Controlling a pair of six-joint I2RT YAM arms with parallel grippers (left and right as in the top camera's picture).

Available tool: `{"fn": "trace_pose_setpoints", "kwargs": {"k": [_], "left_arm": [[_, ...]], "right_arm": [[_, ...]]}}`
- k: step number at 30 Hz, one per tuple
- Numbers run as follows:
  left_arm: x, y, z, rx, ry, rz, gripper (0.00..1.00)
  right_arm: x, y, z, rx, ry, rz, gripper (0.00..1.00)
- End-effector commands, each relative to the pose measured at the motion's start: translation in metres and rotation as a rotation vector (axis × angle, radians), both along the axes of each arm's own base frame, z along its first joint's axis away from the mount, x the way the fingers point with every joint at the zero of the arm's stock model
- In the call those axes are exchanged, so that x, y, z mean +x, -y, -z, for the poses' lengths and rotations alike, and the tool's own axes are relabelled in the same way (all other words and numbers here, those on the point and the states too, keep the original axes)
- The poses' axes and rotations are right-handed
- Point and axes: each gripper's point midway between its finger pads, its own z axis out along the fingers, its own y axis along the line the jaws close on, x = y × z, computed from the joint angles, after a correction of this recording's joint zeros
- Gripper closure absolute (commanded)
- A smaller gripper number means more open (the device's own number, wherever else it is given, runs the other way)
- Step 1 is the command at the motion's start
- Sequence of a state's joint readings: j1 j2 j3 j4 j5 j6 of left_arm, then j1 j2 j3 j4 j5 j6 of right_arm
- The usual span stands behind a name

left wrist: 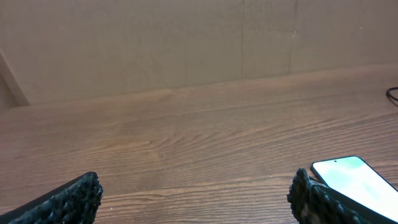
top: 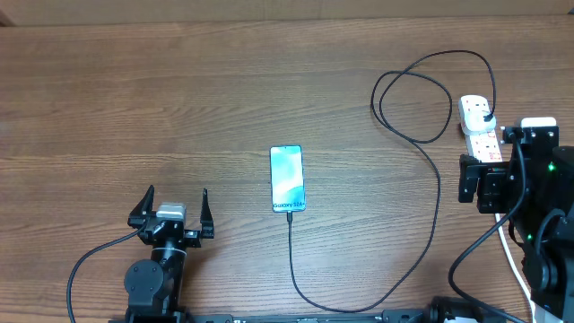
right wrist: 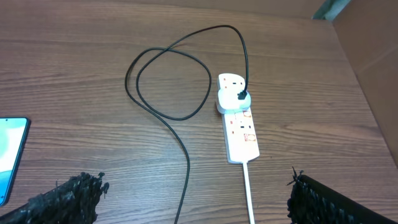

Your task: Plug charger to phone and switch on socket

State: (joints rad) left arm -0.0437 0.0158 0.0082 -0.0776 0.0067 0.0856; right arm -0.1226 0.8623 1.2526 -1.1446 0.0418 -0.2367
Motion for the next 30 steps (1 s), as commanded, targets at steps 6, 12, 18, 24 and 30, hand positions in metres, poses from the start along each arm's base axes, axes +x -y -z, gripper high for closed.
{"fn": "trace_pose_setpoints", "kwargs": {"k": [6, 12, 18, 24, 30], "left_arm": [[0.0, -0.001, -0.001, 0.019, 0.009, -0.001, 0.0], [0.0, -0.001, -0.001, 0.019, 0.009, -0.001, 0.0], [0.0, -0.001, -0.001, 0.019, 0.009, -0.001, 0.0], [0.0, -0.001, -0.001, 0.019, 0.009, -0.001, 0.0], [0.0, -0.001, -0.001, 0.019, 0.009, -0.001, 0.0]], "right_arm": [[-0.007, -0.001, -0.009, -0.008, 0.042, -0.002, 0.0], [-0.007, -0.01, -0.01, -0.008, 0.047, -0.041, 0.0], [-0.007, -0.025, -0.011, -0.007, 0.052, -0.106, 0.0], [-0.007, -0.032, -0.011, -0.006, 0.053, -0.134, 0.0], [-0.007, -0.036, -0.011, -0.005, 0.053, -0.151, 0.0]]}}
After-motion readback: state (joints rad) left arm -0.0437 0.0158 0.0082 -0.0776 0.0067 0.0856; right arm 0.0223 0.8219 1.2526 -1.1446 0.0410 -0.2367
